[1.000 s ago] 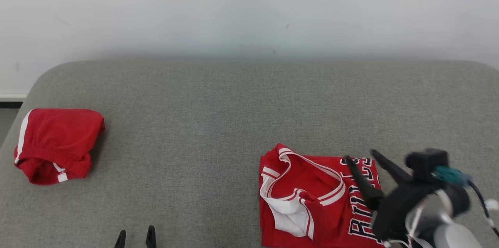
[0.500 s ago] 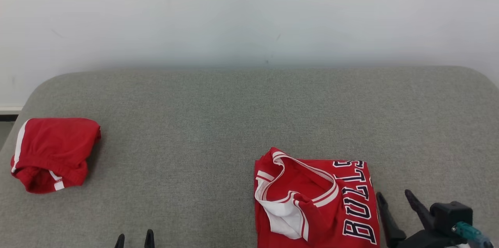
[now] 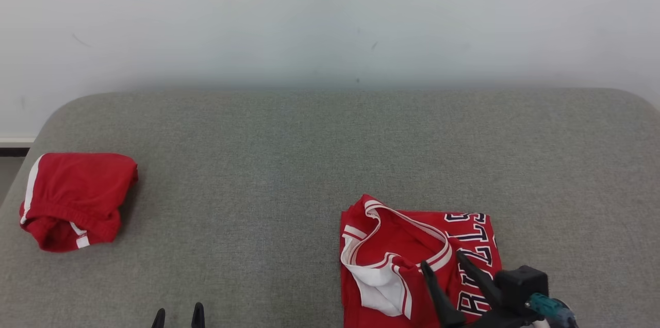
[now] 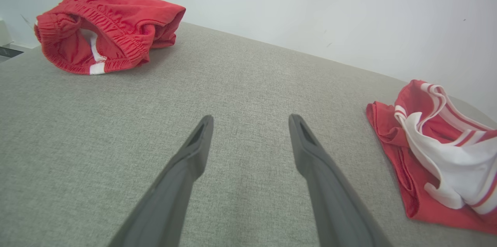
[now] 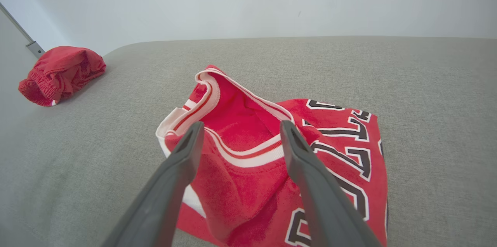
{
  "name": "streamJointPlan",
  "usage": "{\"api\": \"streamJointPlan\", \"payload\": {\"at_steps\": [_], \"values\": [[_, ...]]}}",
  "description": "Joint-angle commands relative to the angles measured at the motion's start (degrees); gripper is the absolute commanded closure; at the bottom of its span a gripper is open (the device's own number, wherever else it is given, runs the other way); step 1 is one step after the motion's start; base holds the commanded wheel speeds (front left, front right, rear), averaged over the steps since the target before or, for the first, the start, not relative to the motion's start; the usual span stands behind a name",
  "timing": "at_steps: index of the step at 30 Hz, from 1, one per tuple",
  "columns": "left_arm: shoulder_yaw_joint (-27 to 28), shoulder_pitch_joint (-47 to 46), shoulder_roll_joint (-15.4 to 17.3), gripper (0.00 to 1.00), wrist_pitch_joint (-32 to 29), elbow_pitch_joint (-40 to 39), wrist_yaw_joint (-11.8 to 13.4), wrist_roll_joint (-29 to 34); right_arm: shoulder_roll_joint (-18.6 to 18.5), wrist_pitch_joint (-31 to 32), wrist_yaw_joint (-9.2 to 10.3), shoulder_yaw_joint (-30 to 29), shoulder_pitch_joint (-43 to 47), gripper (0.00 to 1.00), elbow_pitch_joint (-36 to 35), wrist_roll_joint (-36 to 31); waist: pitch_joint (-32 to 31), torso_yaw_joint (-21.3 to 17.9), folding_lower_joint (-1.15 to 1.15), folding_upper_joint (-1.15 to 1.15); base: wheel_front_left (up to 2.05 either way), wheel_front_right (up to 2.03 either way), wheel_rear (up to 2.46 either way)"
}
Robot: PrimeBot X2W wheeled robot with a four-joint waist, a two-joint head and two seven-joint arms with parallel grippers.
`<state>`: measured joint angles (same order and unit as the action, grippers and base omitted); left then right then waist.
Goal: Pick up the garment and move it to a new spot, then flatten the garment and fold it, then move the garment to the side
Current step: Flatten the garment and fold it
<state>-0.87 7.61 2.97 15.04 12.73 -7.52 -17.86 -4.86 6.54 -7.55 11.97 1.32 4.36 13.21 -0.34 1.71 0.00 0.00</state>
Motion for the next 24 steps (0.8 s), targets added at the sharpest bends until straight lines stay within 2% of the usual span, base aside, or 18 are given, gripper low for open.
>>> {"api": "streamJointPlan", "payload": {"at_steps": [1,11,24], "values": [[0.01,0.38,-0.10,0.00,0.18,-0.07,0.07,-0.04,0.16,-0.01,0.15,1.07,-0.53,0.00,0.14,0.52,0.06,0.31,0.00,0.00,0.00,0.00,0.00],[-0.17,0.31,-0.11,0.00,0.18,-0.24,0.07,-0.12,-0.28,1.12,0.15,6.13,-2.82,0.00,2.90,2.05,0.90,1.26,0.00,0.00,0.00,0.00,0.00],[-0.69,-0.15,-0.12,0.00,0.18,0.38,0.07,0.04,-0.30,0.44,0.15,8.92,-4.13,0.00,5.05,2.41,1.25,2.42,0.00,0.00,0.00,0.00,0.00]]}}
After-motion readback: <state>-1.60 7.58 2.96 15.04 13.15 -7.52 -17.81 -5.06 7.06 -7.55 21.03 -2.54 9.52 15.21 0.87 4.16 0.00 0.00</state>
